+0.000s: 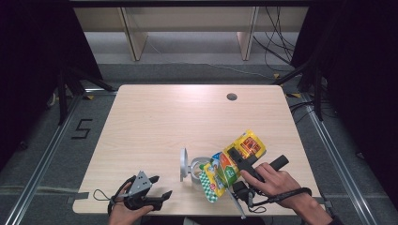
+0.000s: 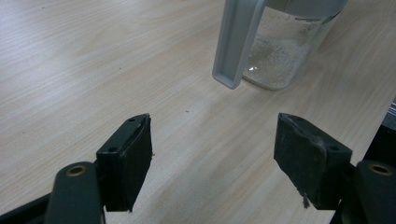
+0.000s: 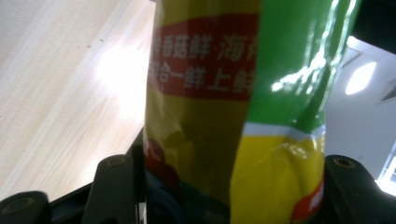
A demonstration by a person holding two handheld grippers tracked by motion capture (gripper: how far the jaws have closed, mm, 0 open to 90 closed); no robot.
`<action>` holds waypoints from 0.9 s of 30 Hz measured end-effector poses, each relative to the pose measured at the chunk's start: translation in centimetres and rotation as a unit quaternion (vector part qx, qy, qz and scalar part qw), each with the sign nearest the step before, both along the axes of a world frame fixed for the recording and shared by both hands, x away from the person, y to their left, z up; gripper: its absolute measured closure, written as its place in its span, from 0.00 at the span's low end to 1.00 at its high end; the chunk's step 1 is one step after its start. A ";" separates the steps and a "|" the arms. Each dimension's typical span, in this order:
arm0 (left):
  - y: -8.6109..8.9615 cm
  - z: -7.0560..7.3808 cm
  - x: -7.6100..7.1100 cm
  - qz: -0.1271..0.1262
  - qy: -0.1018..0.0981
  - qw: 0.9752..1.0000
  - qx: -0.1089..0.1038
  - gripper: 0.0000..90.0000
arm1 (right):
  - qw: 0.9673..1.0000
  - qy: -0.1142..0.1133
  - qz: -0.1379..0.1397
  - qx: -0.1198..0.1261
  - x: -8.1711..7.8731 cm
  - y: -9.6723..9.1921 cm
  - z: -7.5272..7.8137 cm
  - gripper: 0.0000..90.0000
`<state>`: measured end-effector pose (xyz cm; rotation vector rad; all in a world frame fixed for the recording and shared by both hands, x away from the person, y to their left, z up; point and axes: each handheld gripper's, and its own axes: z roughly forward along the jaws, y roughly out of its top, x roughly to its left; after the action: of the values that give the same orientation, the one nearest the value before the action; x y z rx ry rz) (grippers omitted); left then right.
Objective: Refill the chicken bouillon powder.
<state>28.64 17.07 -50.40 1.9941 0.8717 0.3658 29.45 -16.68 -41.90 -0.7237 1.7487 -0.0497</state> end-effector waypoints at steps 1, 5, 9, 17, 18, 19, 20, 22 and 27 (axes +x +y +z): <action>0.0 0.0 0.0 0.001 0.002 1.000 -0.001 0.31 | 1.000 0.002 -0.001 0.000 0.0 0.0 -0.1 0.51; 0.0 0.0 0.0 0.002 0.002 1.000 -0.005 0.31 | 1.000 -0.001 0.007 -0.005 0.1 0.1 0.1 0.51; 0.0 0.0 0.0 -0.004 -0.003 1.000 0.003 0.31 | 1.000 0.000 0.004 -0.001 0.0 -0.1 0.0 0.51; 0.1 0.1 0.1 -0.007 -0.007 1.000 0.007 0.31 | 1.000 0.000 -0.001 -0.003 0.1 -0.2 0.2 0.51; 0.1 0.1 0.1 -0.007 -0.007 1.000 0.007 0.31 | 1.000 0.001 0.002 -0.006 0.1 -0.1 0.3 0.51; 0.1 0.1 0.1 -0.007 -0.007 1.000 0.007 0.31 | 1.000 0.004 0.002 -0.004 0.1 -0.2 0.2 0.51; 0.1 0.1 0.1 -0.006 -0.008 1.000 0.007 0.31 | 1.000 0.006 0.001 0.000 0.1 -0.2 0.1 0.51; 0.1 0.1 0.1 -0.006 -0.007 1.000 0.007 0.31 | 1.000 0.001 0.003 -0.006 0.1 -0.1 0.2 0.51; 0.0 0.0 0.0 0.000 0.002 1.000 -0.001 0.30 | 1.000 0.000 0.004 -0.007 0.1 -0.1 0.2 0.51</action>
<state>28.64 17.08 -50.39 1.9930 0.8745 0.3614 29.51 -16.77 -41.69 -0.7403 1.7465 -0.0572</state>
